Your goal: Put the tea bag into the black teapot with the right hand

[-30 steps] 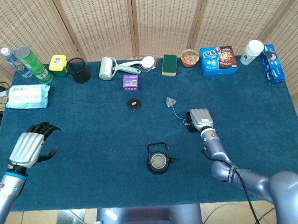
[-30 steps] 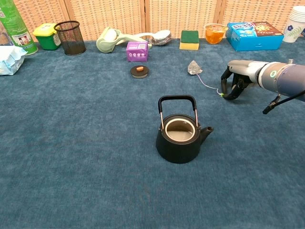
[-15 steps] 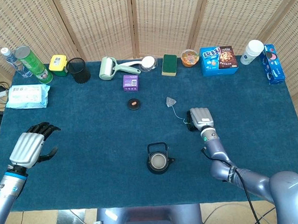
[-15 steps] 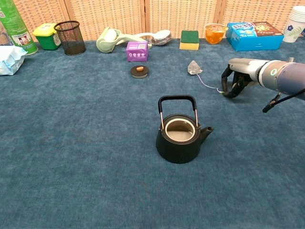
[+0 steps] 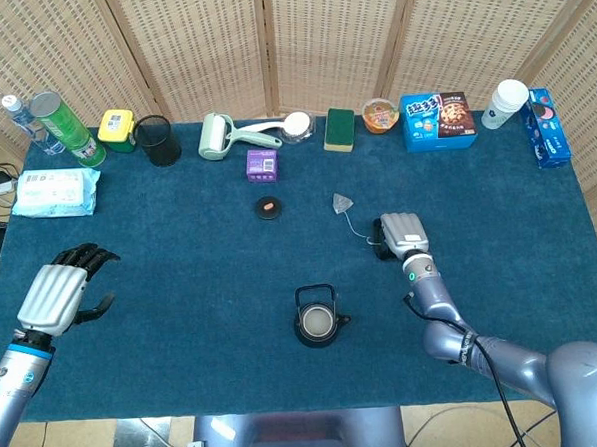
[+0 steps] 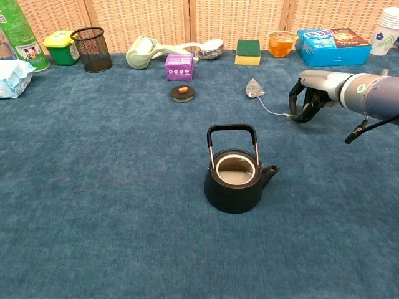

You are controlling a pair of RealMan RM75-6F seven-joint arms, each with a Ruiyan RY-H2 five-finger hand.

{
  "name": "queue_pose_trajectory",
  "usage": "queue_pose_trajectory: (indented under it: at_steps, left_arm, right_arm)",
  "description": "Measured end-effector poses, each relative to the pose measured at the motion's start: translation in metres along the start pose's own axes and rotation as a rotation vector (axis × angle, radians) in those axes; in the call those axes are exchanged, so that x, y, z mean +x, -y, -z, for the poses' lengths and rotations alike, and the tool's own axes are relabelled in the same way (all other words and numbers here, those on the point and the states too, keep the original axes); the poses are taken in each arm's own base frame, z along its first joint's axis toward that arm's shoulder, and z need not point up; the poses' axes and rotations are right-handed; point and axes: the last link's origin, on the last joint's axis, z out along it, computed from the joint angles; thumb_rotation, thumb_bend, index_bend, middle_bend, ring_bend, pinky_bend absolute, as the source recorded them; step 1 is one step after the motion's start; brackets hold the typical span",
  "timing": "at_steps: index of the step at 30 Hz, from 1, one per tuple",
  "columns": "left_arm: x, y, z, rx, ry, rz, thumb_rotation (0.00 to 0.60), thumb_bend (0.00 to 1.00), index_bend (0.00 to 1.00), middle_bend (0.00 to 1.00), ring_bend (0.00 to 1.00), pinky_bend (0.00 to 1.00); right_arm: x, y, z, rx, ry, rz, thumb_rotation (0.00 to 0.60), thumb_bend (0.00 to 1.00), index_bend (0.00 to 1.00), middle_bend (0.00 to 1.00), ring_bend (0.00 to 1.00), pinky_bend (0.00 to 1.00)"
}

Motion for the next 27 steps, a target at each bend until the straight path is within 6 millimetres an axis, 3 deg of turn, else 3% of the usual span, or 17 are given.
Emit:
queue_pose_trajectory:
  at_steps: [17,27]
  left_arm:
    - [0.006,-0.002,0.006,-0.007,-0.048,0.01,0.6,0.37,0.27,0.28,0.16,0.2]
    - [0.011,-0.004,0.013,-0.009,-0.068,0.012,0.6,0.37,0.27,0.28,0.16,0.2]
  right_arm:
    - [0.021,0.006,0.028,0.101,-0.025,-0.121,0.6,0.52,0.71,1.0,1.0,1.0]
    - [0.037,0.016,0.059,0.213,-0.016,-0.227,0.6,0.53,0.72,1.0,1.0,1.0]
